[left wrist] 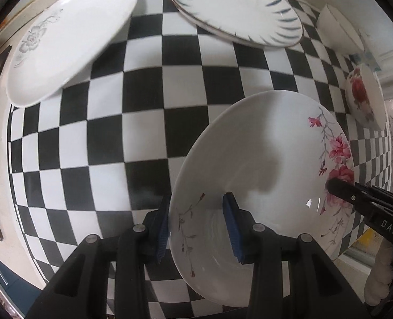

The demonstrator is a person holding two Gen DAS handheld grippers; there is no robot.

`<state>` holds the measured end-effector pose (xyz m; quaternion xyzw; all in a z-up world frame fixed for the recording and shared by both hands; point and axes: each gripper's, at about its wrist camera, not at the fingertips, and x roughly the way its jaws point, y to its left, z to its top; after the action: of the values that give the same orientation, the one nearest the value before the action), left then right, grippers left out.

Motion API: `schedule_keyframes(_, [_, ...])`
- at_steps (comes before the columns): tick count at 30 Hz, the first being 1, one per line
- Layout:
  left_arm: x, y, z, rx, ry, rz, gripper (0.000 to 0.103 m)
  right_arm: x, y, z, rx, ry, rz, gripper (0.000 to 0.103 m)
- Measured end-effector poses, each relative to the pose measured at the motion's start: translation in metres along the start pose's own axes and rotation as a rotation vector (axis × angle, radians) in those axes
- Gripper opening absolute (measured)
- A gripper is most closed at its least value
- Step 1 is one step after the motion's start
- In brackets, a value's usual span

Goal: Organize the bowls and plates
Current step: 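Lift the pink-flowered plate with the right gripper and carry it toward the grey-flower plate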

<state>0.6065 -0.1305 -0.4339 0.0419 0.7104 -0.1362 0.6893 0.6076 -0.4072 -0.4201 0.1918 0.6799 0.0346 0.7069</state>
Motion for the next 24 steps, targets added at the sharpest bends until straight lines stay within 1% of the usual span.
schedule_keyframes(4, [0.007, -0.006, 0.000, -0.007, 0.014, 0.017, 0.035, 0.008, -0.006, -0.002, -0.001, 0.016, 0.015, 0.021])
schedule_keyframes(12, [0.010, -0.005, 0.004, -0.029, 0.010, 0.025, 0.035, 0.011, -0.001, 0.003, -0.036, 0.035, 0.016, 0.021])
schedule_keyframes(14, [0.003, -0.002, -0.001, -0.035, -0.013, 0.043, 0.035, 0.011, 0.000, 0.005, -0.033, 0.052, 0.024, 0.021])
schedule_keyframes(15, [-0.005, 0.004, -0.012, -0.038, -0.036, 0.057, 0.035, 0.007, -0.001, 0.005, -0.026, 0.052, 0.029, 0.021])
schedule_keyframes(16, [-0.018, 0.008, -0.016, -0.046, -0.068, 0.067, 0.035, 0.001, 0.000, 0.006, -0.022, 0.044, 0.031, 0.022])
schedule_keyframes(17, [-0.033, 0.012, -0.017, -0.059, -0.107, 0.082, 0.036, -0.009, 0.002, 0.007, -0.027, 0.025, 0.032, 0.025])
schedule_keyframes(18, [-0.048, 0.017, -0.018, -0.073, -0.149, 0.102, 0.036, -0.018, 0.004, 0.007, -0.038, 0.007, 0.034, 0.032])
schedule_keyframes(19, [-0.061, 0.022, -0.019, -0.082, -0.183, 0.115, 0.036, -0.032, 0.009, 0.009, -0.057, -0.020, 0.047, 0.037])
schedule_keyframes(20, [-0.075, 0.028, -0.019, -0.094, -0.220, 0.124, 0.036, -0.043, 0.015, 0.011, -0.075, -0.040, 0.059, 0.047])
schedule_keyframes(21, [-0.093, 0.038, -0.019, -0.116, -0.260, 0.133, 0.036, -0.053, 0.022, 0.013, -0.095, -0.058, 0.067, 0.058])
schedule_keyframes(22, [-0.103, 0.044, -0.018, -0.132, -0.279, 0.138, 0.036, -0.063, 0.031, 0.016, -0.116, -0.082, 0.075, 0.065])
schedule_keyframes(23, [-0.117, 0.060, -0.017, -0.155, -0.302, 0.143, 0.038, -0.073, 0.043, 0.020, -0.139, -0.112, 0.090, 0.078])
schedule_keyframes(24, [-0.126, 0.071, -0.014, -0.174, -0.320, 0.149, 0.041, -0.082, 0.057, 0.025, -0.160, -0.135, 0.119, 0.084])
